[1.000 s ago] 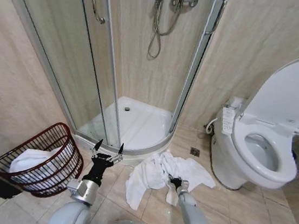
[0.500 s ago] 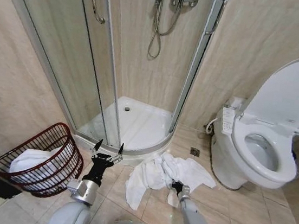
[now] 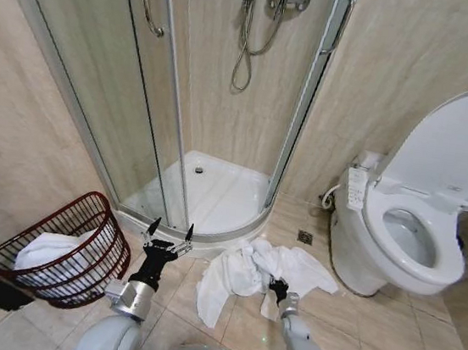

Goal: Discard the used towel into the hamper.

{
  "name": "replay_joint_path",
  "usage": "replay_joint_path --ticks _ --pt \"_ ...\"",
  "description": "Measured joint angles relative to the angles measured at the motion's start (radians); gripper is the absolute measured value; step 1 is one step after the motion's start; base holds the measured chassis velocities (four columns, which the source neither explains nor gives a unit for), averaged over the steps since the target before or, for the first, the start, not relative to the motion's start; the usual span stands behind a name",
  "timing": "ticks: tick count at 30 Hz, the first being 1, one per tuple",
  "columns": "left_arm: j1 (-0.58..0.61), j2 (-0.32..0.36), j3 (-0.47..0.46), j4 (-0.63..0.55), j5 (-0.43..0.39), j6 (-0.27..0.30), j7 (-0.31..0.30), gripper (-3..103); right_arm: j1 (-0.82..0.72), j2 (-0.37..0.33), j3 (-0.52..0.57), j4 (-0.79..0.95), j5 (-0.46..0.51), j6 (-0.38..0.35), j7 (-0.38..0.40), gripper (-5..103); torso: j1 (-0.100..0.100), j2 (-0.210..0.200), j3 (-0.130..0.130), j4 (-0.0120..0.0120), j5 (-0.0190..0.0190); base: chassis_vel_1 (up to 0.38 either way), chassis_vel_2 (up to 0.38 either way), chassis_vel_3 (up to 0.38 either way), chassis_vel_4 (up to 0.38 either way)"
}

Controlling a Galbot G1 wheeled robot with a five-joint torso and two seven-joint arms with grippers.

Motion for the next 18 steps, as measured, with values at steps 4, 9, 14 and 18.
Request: replay_joint_path --ticks 4,9,14,18 --pt "0.0 0.0 0.0 0.0 0.0 0.0 0.0 100 -0.125 -0.025 0.019 0.271 0.018 -0.034 0.002 9 0.0 0.0 0.0 0.0 -0.0002 0.0 0.0 0.0 0.0" --pt "0.0 0.0 0.0 0.0 0.0 0.0 0.0 100 -0.263 -0.053 0.049 0.57 0.051 -0.082 -0.005 9 0.0 0.0 0.0 -0.0002 -0.0004 0.0 0.0 0.0 0.0" --pt "0.0 0.0 0.0 0.0 0.0 0.0 0.0 100 -0.364 -0.063 0.104 0.837 0.05 -0.107 -0.01 9 0.0 0.0 0.0 0.0 -0.0004 0.0 0.0 0.0 0.0" --pt "0.0 0.0 0.0 0.0 0.0 0.0 0.0 100 -0.421 -0.072 0.135 1.033 0.057 -0.129 -0.007 9 0.0 0.0 0.0 0.0 0.0 0.0 0.0 0.0 0.0"
